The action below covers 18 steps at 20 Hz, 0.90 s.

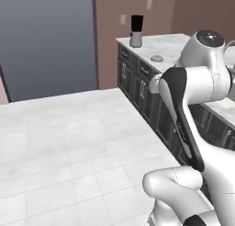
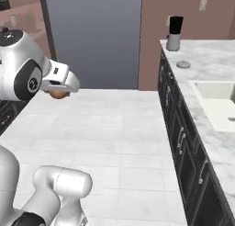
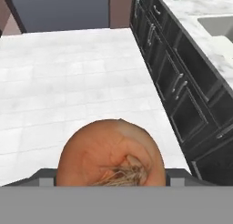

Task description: Grab the onion and lemon wedge from the fridge, place them in the blender, close the lid, and turn on the blender to create a marinade.

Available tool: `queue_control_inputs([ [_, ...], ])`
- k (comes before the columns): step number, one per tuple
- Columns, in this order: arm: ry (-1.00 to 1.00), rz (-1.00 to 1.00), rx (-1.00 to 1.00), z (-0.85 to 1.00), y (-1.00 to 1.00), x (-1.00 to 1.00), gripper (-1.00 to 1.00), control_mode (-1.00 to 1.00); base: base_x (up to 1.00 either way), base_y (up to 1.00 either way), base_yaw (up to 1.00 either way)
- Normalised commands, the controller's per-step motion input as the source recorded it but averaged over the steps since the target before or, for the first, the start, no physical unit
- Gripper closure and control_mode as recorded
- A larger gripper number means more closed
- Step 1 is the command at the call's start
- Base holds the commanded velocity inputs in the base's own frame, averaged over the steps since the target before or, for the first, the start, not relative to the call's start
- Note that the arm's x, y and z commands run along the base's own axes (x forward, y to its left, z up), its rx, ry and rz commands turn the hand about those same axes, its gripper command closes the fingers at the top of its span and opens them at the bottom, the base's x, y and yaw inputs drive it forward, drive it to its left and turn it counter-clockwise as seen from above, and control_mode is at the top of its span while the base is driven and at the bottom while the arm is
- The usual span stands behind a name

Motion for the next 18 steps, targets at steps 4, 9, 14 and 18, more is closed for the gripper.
queue_control_inputs([
  [4,0.0,0.0,0.0,0.0,0.0,0.0,1.0,1.0,1.0,0.63,-0.42],
  [9,0.0,0.0,0.0,0.0,0.0,0.0,1.0,1.0,1.0,0.62,-0.43],
  [14,0.0,0.0,0.0,0.0,0.0,0.0,1.0,1.0,1.0,0.58,-0.43],
  [18,0.0,0.0,0.0,0.0,0.0,0.0,1.0,1.0,1.0,0.63,-0.42],
])
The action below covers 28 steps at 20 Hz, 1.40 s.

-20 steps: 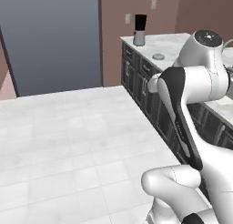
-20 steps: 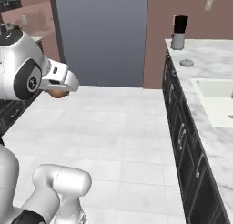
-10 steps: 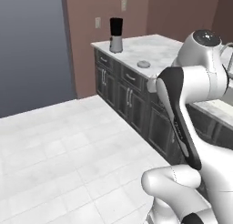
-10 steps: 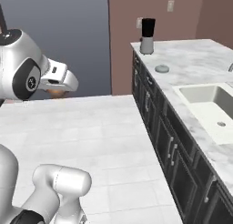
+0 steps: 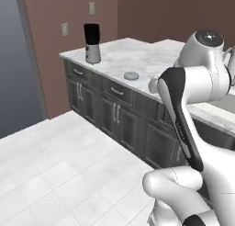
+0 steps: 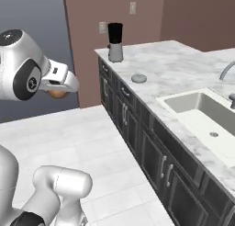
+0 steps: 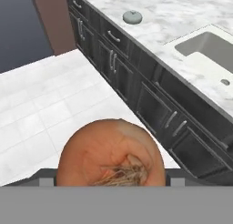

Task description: Grab the onion and lemon wedge from the fridge, place them in the blender, close the lid, and turn on the blender to create a marinade.

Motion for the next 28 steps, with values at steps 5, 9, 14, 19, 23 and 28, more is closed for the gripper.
queue_control_inputs([
  [5,0.0,0.0,0.0,0.0,0.0,0.0,1.0,1.0,1.0,0.73,-0.4],
  [9,0.0,0.0,0.0,0.0,0.0,0.0,1.0,1.0,1.0,0.82,-0.38],
  [14,0.0,0.0,0.0,0.0,0.0,0.0,1.0,1.0,1.0,0.88,-0.36],
  [19,0.0,0.0,0.0,0.0,0.0,0.0,1.0,1.0,0.93,0.86,-0.35],
  [23,0.0,0.0,0.0,0.0,0.0,0.0,1.0,1.0,0.83,0.8,-0.33],
  [28,0.0,0.0,0.0,0.0,0.0,0.0,1.0,1.0,0.77,0.75,-0.32],
])
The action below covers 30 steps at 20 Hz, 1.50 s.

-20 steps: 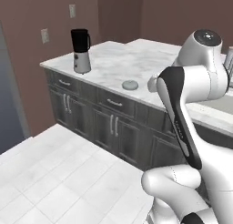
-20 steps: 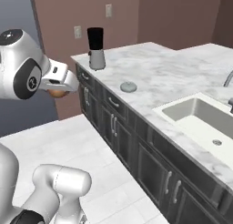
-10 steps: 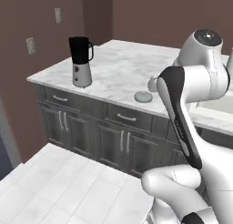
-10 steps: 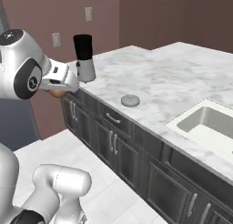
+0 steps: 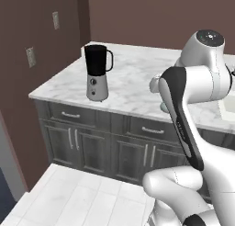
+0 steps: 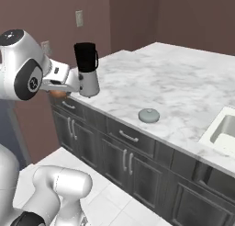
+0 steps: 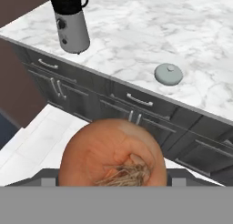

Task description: Grab the onion and lemon wedge from the fridge, place them in the blender, close the lid, and turn on the blender to create a marinade.

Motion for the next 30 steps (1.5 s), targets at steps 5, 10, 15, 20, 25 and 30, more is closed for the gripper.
queue_control_inputs([
  [5,0.0,0.0,0.0,0.0,0.0,0.0,1.0,1.0,0.71,0.52,-0.31],
  [10,0.0,0.0,0.0,0.0,0.0,0.0,1.0,1.0,0.7,0.27,-0.25],
  [15,0.0,0.0,0.0,0.0,0.0,0.0,1.0,1.0,0.69,0.13,-0.2],
  [20,0.0,0.0,0.0,0.0,0.0,0.0,1.0,1.0,0.68,0.13,-0.19],
  [25,0.0,0.0,0.0,0.0,0.0,0.0,1.0,1.0,0.56,0.24,-0.18],
  [30,0.0,0.0,0.0,0.0,0.0,0.0,1.0,1.0,0.46,0.35,-0.18],
])
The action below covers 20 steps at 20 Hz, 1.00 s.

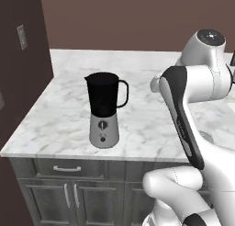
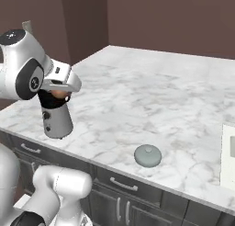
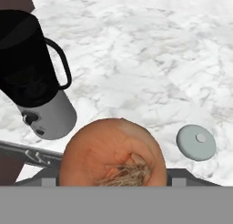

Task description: Grab the onion and lemon wedge from the fridge, place them in the blender, close the lid, and turn on the blender to create a marinade.

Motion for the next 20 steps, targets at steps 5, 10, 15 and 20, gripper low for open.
queue_control_inputs([
  [5,0.0,0.0,0.0,0.0,0.0,0.0,1.0,1.0,0.46,0.28,-0.19],
  [10,0.0,0.0,0.0,0.0,0.0,0.0,1.0,1.0,0.49,0.18,-0.18],
  [15,0.0,0.0,0.0,0.0,0.0,0.0,1.0,1.0,0.48,0.07,-0.17],
  [20,0.0,-0.01,0.0,0.0,0.01,0.04,1.0,-1.0,0.29,0.07,-0.11],
])
